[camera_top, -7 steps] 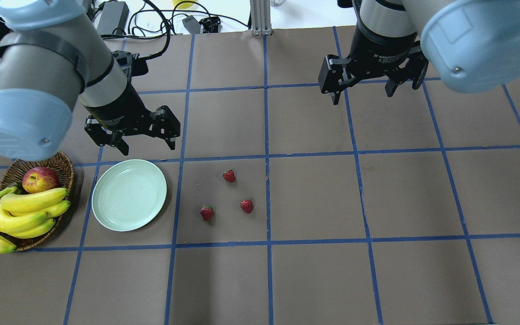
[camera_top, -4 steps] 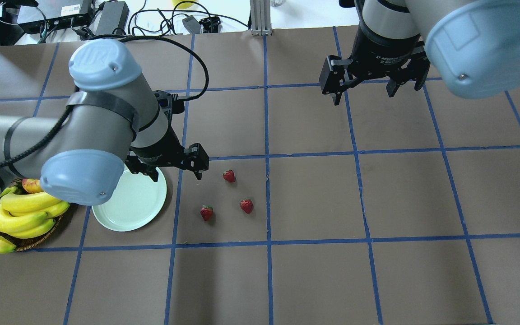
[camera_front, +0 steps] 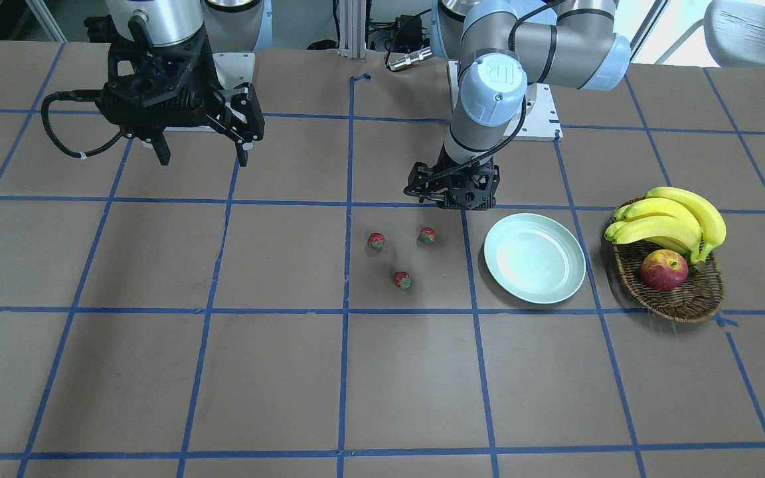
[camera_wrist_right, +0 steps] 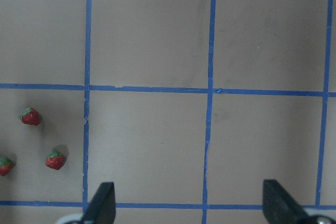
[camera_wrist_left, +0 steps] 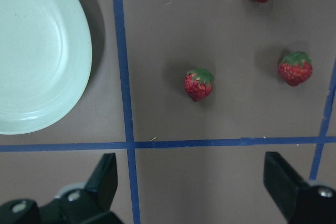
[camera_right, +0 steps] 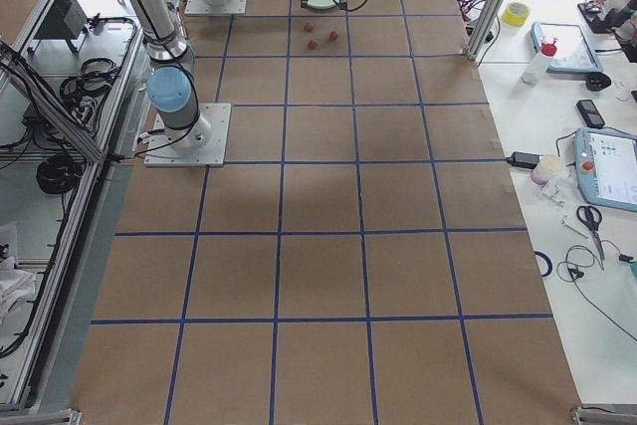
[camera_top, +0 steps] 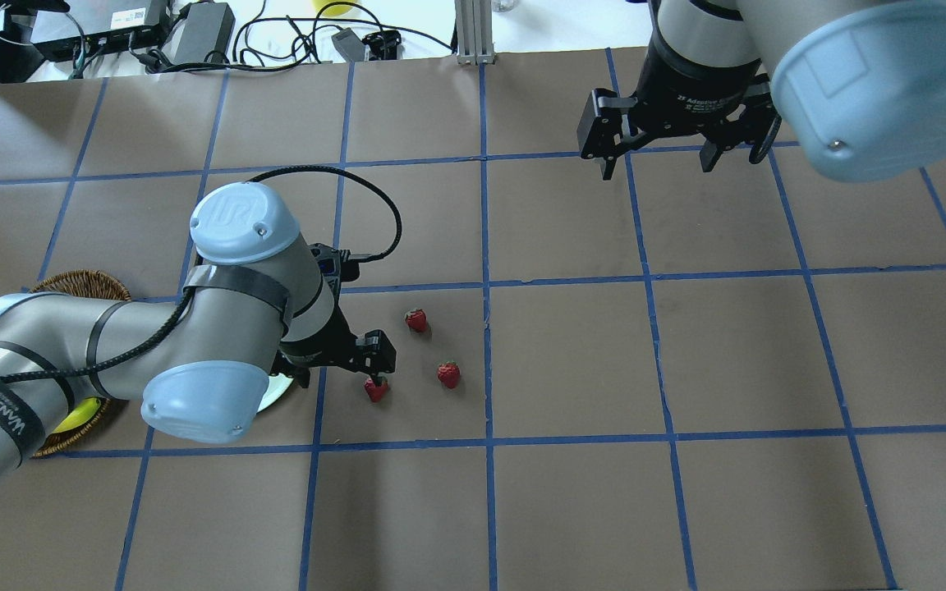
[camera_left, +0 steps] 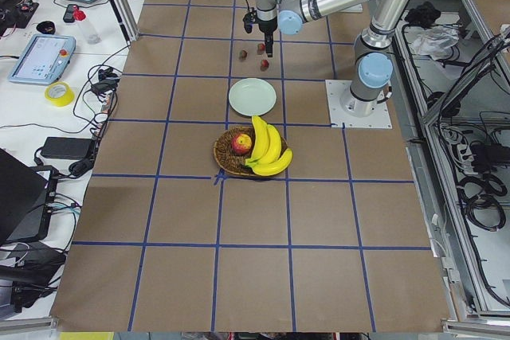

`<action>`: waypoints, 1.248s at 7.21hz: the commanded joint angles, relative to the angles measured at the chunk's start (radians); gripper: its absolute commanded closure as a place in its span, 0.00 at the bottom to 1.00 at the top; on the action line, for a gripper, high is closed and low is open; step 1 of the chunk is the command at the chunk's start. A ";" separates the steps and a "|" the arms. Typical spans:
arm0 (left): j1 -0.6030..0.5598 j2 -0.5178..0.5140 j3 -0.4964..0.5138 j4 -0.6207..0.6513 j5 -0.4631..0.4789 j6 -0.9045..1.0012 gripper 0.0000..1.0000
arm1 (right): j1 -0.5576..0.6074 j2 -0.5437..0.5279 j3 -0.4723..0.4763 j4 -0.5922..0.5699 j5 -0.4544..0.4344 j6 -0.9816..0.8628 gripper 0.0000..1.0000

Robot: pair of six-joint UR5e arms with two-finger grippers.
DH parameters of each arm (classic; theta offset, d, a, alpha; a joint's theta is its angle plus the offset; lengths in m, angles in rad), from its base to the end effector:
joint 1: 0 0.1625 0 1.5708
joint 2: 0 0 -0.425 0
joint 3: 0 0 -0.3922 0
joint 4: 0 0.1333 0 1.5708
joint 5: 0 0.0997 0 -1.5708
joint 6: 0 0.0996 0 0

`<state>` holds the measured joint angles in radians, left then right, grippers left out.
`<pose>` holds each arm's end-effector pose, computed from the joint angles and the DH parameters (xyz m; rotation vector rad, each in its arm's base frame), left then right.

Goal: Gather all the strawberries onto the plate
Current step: 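Lower the left gripper over the strawberry nearest the plate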

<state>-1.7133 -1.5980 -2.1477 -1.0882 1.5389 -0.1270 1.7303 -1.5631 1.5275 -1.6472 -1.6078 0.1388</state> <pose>-0.1949 -0.3976 0.2537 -0.0212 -3.1202 -0.1948 0.2082 -0.4784 0.5137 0.0290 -3.1163 0.1813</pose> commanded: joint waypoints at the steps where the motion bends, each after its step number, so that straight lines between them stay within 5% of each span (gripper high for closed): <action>1: 0.000 -0.055 -0.031 0.085 -0.005 -0.002 0.02 | 0.000 0.000 0.003 -0.023 0.002 0.004 0.00; 3: 0.000 -0.100 -0.031 0.112 -0.008 -0.002 0.03 | -0.026 0.000 -0.006 -0.019 0.087 -0.008 0.00; 7: -0.002 -0.167 -0.034 0.156 -0.048 -0.003 0.15 | -0.048 -0.006 -0.009 -0.011 0.072 -0.007 0.00; 8: -0.003 -0.174 -0.035 0.156 -0.049 -0.005 0.36 | -0.048 -0.006 -0.009 -0.019 0.072 -0.008 0.00; 9: -0.009 -0.175 -0.035 0.154 -0.042 -0.006 0.69 | -0.046 -0.008 -0.007 -0.019 0.072 -0.011 0.00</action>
<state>-1.7177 -1.7678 -2.1823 -0.9333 1.4915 -0.1316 1.6835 -1.5695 1.5190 -1.6631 -1.5352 0.1301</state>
